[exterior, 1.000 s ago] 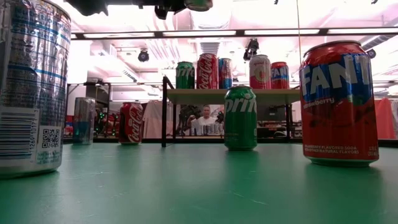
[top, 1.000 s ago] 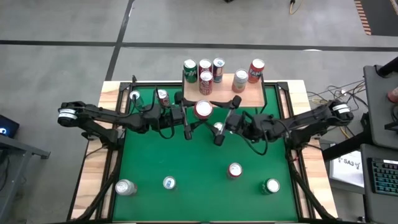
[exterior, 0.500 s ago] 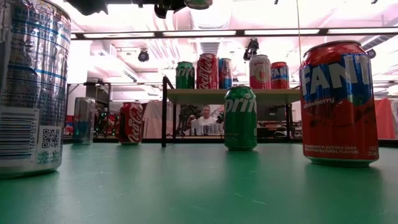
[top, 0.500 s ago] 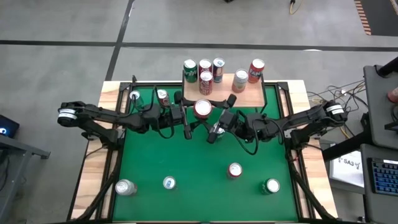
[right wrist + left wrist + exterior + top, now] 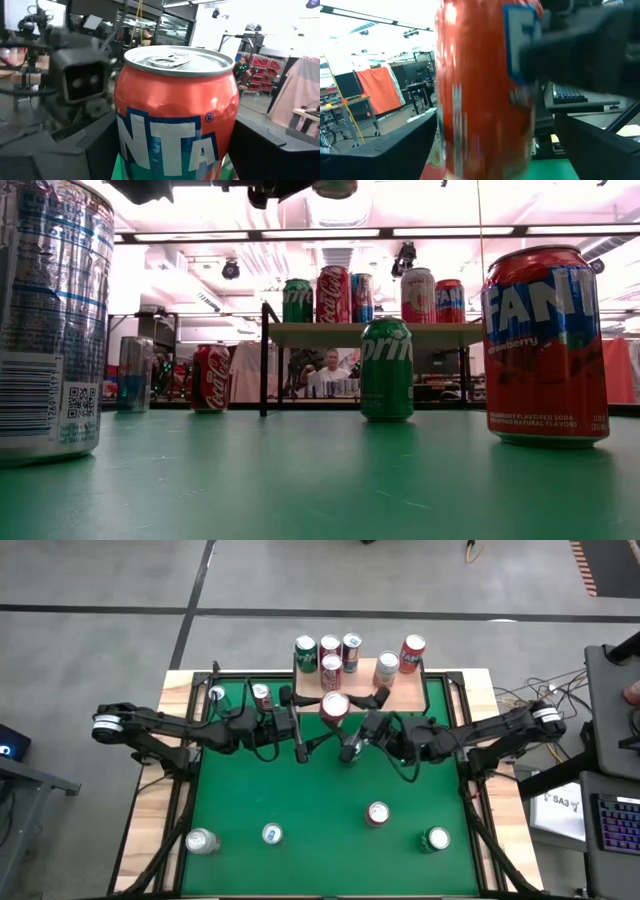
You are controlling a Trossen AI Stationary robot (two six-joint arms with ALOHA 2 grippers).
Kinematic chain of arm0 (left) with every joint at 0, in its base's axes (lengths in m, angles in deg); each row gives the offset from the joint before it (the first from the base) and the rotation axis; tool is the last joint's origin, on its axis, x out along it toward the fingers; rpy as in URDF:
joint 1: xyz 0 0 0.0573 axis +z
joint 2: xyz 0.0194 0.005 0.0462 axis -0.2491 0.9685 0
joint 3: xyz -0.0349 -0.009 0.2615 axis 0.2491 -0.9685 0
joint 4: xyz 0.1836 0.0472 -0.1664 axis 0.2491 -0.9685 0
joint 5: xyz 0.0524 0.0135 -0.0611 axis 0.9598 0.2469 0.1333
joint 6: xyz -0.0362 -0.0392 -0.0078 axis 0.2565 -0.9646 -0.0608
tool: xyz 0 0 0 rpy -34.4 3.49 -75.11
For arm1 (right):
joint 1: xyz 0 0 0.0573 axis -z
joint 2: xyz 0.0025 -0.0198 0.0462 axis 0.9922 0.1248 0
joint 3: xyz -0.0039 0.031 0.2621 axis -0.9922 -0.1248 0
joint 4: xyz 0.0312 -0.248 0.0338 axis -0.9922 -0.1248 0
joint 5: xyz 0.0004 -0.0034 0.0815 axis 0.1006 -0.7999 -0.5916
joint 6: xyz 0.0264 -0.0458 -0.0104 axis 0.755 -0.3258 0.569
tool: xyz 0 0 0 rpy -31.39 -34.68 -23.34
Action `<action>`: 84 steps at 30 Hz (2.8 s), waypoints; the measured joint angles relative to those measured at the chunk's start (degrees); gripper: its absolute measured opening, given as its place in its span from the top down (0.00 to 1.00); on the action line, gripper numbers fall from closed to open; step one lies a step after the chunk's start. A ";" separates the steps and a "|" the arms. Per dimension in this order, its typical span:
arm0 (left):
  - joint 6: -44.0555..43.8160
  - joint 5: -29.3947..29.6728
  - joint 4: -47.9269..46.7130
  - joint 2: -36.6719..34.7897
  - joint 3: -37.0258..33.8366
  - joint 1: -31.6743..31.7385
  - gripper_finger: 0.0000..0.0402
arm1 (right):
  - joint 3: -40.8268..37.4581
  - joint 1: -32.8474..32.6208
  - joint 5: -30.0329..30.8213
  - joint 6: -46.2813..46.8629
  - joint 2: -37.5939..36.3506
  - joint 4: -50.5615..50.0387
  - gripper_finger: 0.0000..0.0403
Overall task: Place canned beverage on shelf
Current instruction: Put the right red soda can aligned with the red soda can on the shelf
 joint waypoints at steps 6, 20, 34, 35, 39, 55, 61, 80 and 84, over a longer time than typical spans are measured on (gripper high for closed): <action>1.01 1.20 -1.71 -1.15 0.00 -0.04 0.08 | -1.65 0.10 3.81 1.19 -6.73 -6.05 0.29; 2.21 1.60 -6.94 -6.54 -0.04 0.07 0.11 | -18.25 0.89 16.96 12.87 -27.32 -14.08 0.29; 4.04 6.45 -7.96 -8.64 -0.07 0.15 0.11 | -34.38 8.45 26.13 23.35 -37.24 -14.93 0.29; 4.19 6.56 -7.95 -8.64 -0.07 0.20 0.11 | -35.04 9.01 26.02 23.96 -37.24 -14.92 0.29; 5.21 7.89 -8.13 -8.64 -0.09 0.28 0.11 | -36.92 10.52 25.50 24.94 -36.50 -15.00 0.29; 6.93 9.07 -8.40 -8.66 -0.11 0.81 0.11 | -37.09 10.69 30.85 28.55 -27.21 -14.70 0.29; 6.95 9.08 -8.57 -8.66 -0.11 1.27 0.11 | -37.09 10.69 31.89 28.94 -25.37 -14.68 0.29; 7.21 9.10 -8.66 -8.70 -0.11 1.79 0.11 | -37.09 14.34 31.54 30.39 -24.79 -14.76 0.26; 7.34 10.45 -8.79 -8.71 -0.11 1.79 0.11 | -37.09 14.34 31.54 30.39 -24.79 -14.86 0.26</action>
